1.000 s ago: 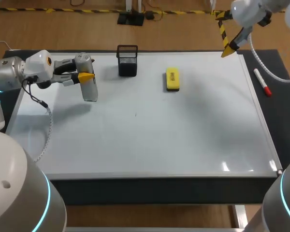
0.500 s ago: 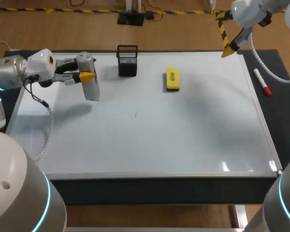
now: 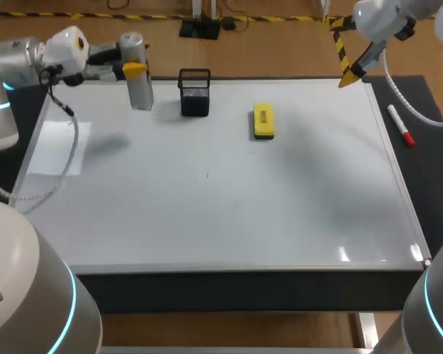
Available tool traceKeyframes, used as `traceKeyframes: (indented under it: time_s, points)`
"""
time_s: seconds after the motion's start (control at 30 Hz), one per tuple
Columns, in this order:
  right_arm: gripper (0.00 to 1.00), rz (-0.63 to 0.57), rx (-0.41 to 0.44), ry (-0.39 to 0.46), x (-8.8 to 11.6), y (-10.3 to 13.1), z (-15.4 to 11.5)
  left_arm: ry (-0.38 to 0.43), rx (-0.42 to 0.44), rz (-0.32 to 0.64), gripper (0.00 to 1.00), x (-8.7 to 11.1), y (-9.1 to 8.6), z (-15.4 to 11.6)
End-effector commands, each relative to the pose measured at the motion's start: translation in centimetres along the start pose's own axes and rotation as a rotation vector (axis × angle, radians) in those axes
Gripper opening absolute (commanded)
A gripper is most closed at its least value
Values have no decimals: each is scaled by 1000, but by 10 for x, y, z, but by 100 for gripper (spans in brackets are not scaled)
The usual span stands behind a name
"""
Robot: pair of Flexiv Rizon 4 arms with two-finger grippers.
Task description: Pick up the inspection probe, press it on each red-marked spot on the whiteboard one by one, put down the probe, pick up the eraser, and wipe off all the red marks.
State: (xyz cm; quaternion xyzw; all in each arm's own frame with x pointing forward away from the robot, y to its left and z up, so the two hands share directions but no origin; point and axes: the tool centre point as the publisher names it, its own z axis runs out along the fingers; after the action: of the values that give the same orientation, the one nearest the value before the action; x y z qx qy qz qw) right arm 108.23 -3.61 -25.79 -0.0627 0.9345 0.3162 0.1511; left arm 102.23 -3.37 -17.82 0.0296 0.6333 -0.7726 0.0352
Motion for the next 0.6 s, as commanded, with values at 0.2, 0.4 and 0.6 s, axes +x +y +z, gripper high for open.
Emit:
traceKeyframes:
  time_s: [0.2,0.4,0.6]
  points:
    - [100,-1,3,2,0,0,0,199,10,19,0,-57,-16,32]
    - [100,-1,3,2,0,0,0,224,20,21,0,-75,-21,55]
    - [100,-1,3,2,0,0,0,230,37,21,0,-81,-18,78]
